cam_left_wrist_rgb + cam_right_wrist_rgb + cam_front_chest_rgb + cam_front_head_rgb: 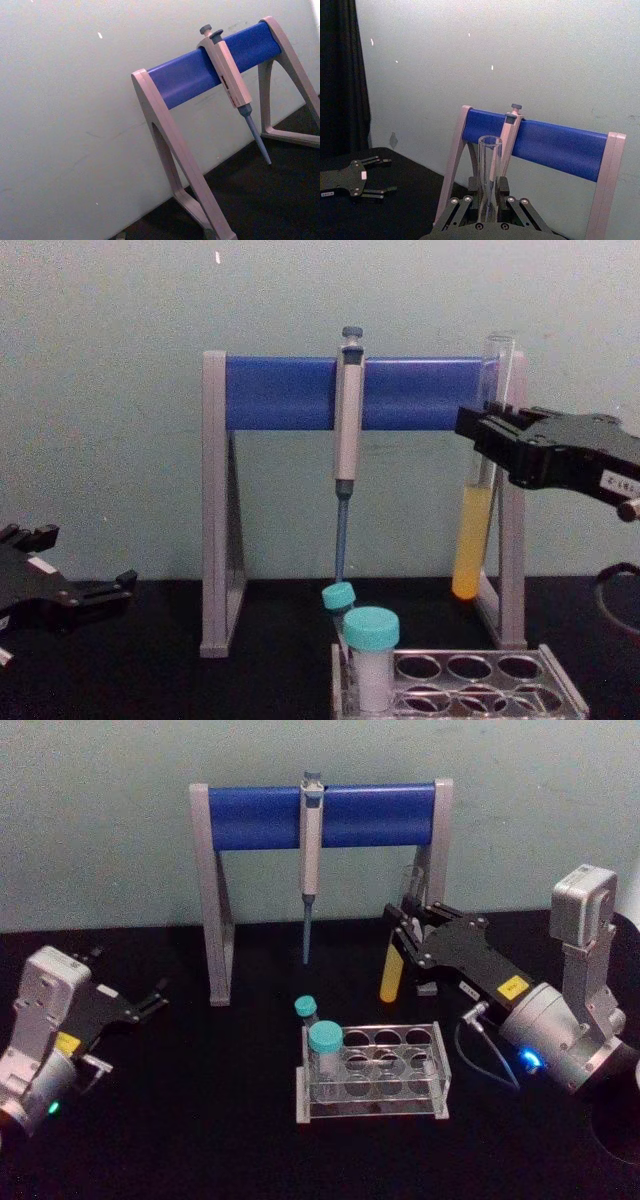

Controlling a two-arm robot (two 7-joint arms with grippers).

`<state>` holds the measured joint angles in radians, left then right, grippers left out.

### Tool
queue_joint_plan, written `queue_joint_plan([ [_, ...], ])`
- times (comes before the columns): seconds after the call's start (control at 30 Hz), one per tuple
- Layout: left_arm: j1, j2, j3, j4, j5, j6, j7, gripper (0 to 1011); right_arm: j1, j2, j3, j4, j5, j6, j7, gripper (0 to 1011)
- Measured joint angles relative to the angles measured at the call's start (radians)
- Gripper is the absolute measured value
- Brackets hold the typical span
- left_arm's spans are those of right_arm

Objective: Pick up the test tube from the test tube rack, shake it, then place it back into the test tube rack.

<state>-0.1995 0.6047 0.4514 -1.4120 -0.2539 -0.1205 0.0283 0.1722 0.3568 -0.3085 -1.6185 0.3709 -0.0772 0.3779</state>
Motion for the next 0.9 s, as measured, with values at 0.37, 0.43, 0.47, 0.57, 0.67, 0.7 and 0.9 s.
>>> queue_joint_plan([
  [0.37,0.000,0.000,0.000,0.000,0.000,0.000,0.000,1001,-0.023,0.008,0.023,-0.026,-0.012,0.005,-0.021,225],
  [0.43,0.000,0.000,0.000,0.000,0.000,0.000,0.000,1002,-0.033,0.014,0.029,-0.037,-0.014,0.008,-0.024,225],
  [0.47,0.000,0.000,0.000,0.000,0.000,0.000,0.000,1001,-0.045,0.020,0.035,-0.048,-0.017,0.010,-0.028,225],
  [0.57,0.000,0.000,0.000,0.000,0.000,0.000,0.000,1001,-0.070,0.031,0.046,-0.075,-0.020,0.013,-0.033,225],
  [0.67,0.000,0.000,0.000,0.000,0.000,0.000,0.000,1001,-0.108,0.046,0.058,-0.113,-0.025,0.018,-0.038,225],
  [0.7,0.000,0.000,0.000,0.000,0.000,0.000,0.000,1001,-0.126,0.053,0.063,-0.129,-0.026,0.020,-0.038,225],
  [0.9,0.000,0.000,0.000,0.000,0.000,0.000,0.000,1001,-0.185,0.070,0.067,-0.183,-0.027,0.027,-0.031,225],
])
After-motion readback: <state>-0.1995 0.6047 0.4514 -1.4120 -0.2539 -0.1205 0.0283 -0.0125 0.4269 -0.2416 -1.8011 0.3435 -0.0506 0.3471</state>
